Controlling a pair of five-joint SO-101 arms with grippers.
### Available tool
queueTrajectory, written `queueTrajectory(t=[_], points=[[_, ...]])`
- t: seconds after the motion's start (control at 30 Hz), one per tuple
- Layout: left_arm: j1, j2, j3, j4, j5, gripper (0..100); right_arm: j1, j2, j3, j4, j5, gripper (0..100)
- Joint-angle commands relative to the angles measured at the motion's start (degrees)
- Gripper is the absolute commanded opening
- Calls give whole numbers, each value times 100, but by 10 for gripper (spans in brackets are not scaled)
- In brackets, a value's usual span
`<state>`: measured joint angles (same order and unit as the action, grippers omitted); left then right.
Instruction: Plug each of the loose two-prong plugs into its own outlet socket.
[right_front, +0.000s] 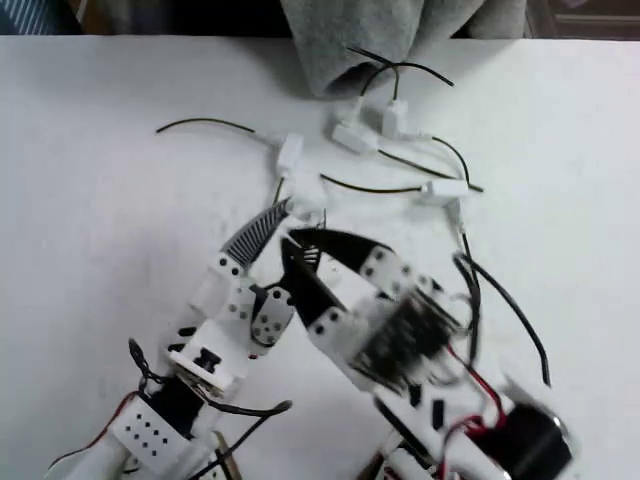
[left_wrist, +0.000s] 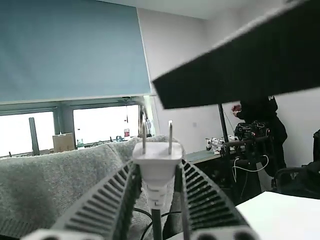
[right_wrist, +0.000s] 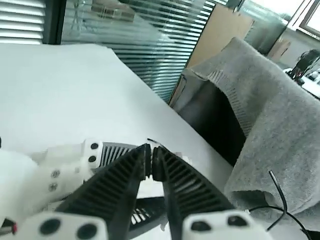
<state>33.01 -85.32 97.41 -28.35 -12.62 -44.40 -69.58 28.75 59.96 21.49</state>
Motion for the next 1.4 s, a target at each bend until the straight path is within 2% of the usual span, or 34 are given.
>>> queueTrajectory(t=[0.0, 0.2, 0.57, 0.8, 0.97, 1.1, 1.23, 1.37], points=[[-57, -110, 0, -105, 0, 24, -22, 760, -624, 84, 79, 18], [-66, -110, 0, -105, 0, 24, 259, 1007, -387, -127, 431, 18], [-66, -110, 0, -105, 0, 24, 1710, 1042, 18, -541, 1538, 18], [-66, -110, 0, -105, 0, 24, 2026, 1007, 0, -541, 1829, 18], [-66, -110, 0, -105, 0, 24, 1868, 892, -668, -215, 1776, 18], [-66, -110, 0, -105, 0, 24, 1068, 927, -1644, 523, 1776, 18], [-66, -110, 0, -105, 0, 24, 242, 1059, -1820, 875, 1767, 18], [-66, -110, 0, -18, -9, 24, 312, 1499, -1503, 699, 1767, 18]])
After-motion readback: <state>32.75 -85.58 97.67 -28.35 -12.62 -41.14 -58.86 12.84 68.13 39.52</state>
